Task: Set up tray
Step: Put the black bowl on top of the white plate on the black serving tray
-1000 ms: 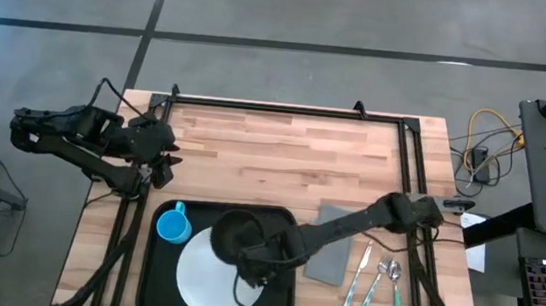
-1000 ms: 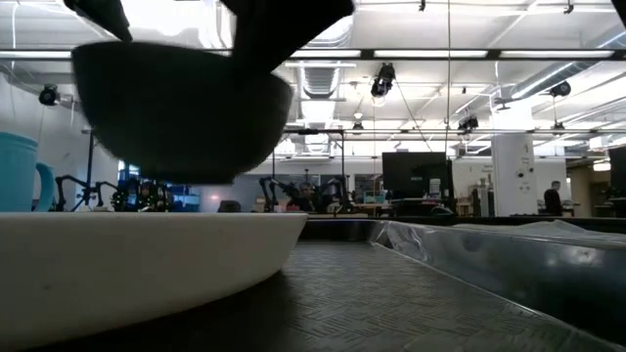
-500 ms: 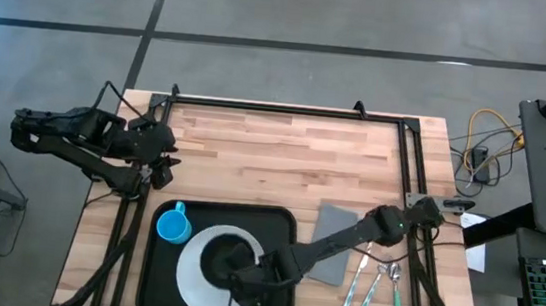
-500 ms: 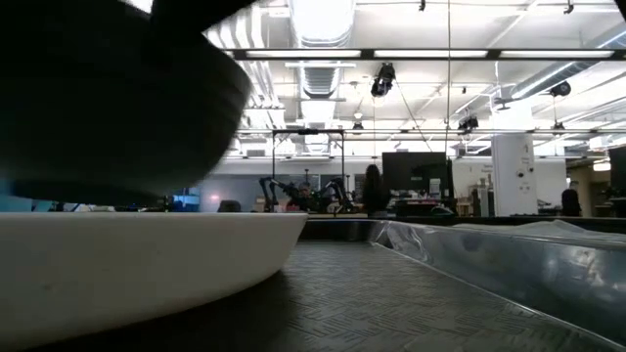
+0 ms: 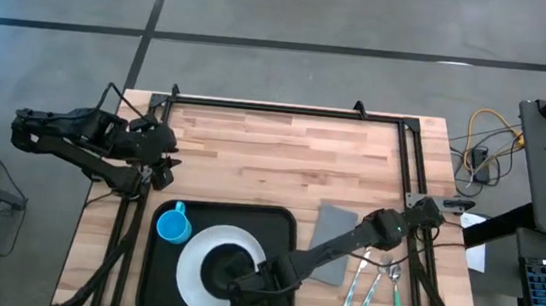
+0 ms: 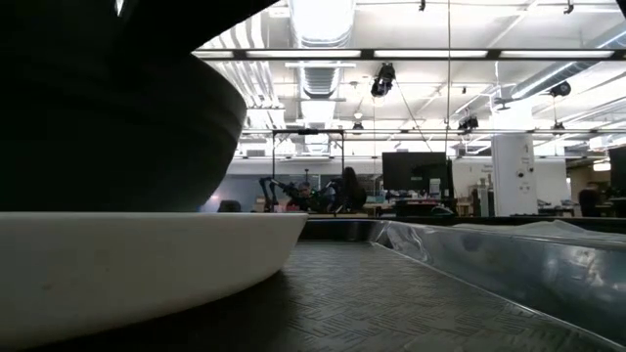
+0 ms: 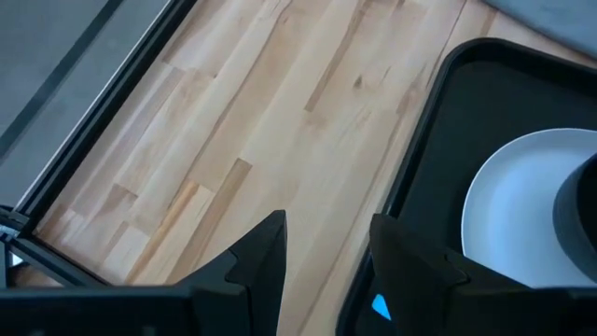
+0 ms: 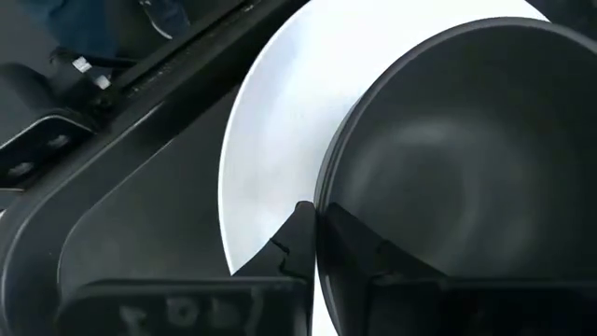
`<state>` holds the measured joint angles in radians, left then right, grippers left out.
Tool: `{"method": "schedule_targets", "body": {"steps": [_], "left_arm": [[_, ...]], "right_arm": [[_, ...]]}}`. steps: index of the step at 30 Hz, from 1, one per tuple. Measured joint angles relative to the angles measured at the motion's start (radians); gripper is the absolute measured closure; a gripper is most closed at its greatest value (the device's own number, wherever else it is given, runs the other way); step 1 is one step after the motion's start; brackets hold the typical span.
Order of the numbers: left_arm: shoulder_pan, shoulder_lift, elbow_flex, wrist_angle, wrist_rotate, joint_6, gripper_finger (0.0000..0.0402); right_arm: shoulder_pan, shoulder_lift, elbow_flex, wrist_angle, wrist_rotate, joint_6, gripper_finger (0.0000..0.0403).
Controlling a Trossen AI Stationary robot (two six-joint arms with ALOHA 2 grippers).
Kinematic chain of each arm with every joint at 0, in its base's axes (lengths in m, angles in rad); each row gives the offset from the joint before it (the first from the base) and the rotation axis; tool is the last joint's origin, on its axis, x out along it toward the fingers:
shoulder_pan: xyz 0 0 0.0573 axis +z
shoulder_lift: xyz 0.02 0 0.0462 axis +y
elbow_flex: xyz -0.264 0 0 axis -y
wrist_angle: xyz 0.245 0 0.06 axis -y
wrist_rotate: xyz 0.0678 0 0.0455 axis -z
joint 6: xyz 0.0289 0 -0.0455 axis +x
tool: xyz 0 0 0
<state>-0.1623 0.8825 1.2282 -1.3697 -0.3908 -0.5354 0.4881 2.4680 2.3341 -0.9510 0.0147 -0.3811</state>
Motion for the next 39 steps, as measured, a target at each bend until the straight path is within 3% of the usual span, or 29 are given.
{"method": "schedule_targets", "body": {"steps": [19, 22, 25, 27, 35, 39], "left_arm": [[0.000, 0.000, 0.000, 0.001, -0.001, -0.001, 0.0265], [0.000, 0.000, 0.000, 0.001, -0.001, -0.001, 0.0265], [0.000, 0.000, 0.000, 0.001, -0.001, -0.001, 0.0265], [0.000, 0.000, 0.000, 0.001, -0.001, -0.001, 0.0265], [0.000, 0.000, 0.000, 0.001, -0.001, 0.001, 0.0265], [0.000, 0.000, 0.000, 0.000, -0.001, 0.002, 0.0265]], "right_arm": [[-0.005, -0.001, 0.000, 0.021, 0.078, -0.023, 0.0269], [0.000, -0.008, 0.000, -0.001, 0.194, 0.013, 0.0256], [0.011, -0.020, 0.013, -0.072, 0.375, 0.165, 0.0246], [0.013, -0.035, 0.018, -0.116, 0.439, 0.284, 0.0240], [0.040, -0.079, 0.020, -0.247, 0.469, 0.762, 0.0232], [0.027, -0.079, 0.002, -0.334, 0.542, 1.219, 0.0241]]}}
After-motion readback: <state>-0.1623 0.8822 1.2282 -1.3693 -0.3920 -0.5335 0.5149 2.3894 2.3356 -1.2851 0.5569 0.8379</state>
